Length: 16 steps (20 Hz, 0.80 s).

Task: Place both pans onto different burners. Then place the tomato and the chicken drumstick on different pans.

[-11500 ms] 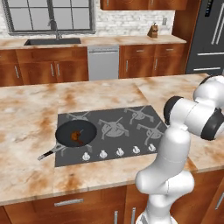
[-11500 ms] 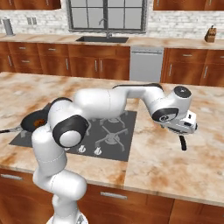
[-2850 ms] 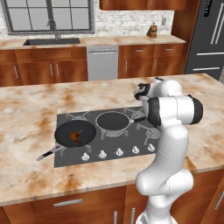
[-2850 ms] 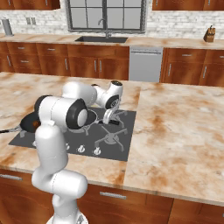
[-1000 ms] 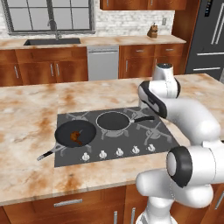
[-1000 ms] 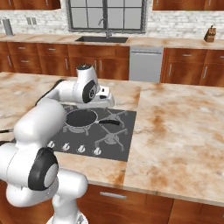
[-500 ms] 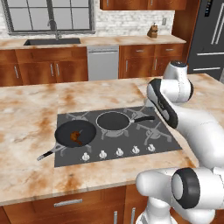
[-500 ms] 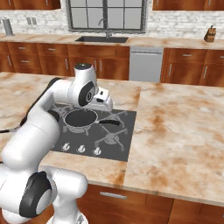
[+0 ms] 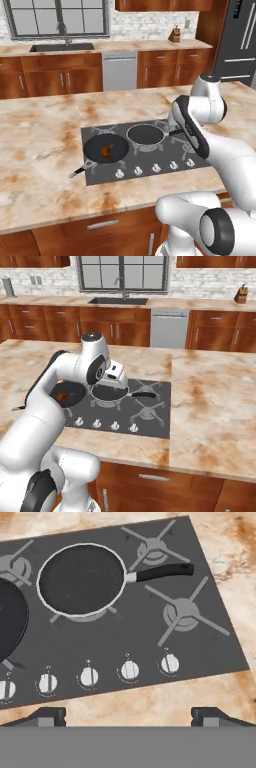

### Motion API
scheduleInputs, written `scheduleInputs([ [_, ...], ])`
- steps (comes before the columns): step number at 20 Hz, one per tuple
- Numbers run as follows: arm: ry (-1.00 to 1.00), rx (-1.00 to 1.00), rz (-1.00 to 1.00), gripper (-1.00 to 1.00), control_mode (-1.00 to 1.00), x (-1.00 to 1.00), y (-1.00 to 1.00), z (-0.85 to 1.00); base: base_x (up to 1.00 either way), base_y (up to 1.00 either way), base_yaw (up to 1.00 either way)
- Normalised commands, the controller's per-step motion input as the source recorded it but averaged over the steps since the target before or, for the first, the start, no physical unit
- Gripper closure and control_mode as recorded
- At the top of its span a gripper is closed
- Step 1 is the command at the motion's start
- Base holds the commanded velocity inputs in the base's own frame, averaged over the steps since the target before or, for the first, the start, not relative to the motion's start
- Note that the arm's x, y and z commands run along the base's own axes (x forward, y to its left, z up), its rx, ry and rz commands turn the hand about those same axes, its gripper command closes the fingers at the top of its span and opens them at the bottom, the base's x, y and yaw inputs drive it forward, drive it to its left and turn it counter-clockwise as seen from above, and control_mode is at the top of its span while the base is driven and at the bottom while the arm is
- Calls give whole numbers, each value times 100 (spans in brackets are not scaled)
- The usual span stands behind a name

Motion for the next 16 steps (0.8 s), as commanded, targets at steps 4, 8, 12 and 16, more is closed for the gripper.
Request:
scheduleInputs([
  [4,0,0,0,-100,100,0,0,0,-1,100,-2],
  [8,0,0,0,-100,100,0,0,0,0,100,0],
  [12,0,0,0,-100,100,0,0,0,0,99,1],
  [16,0,0,0,-100,100,0,0,0,0,89,2],
])
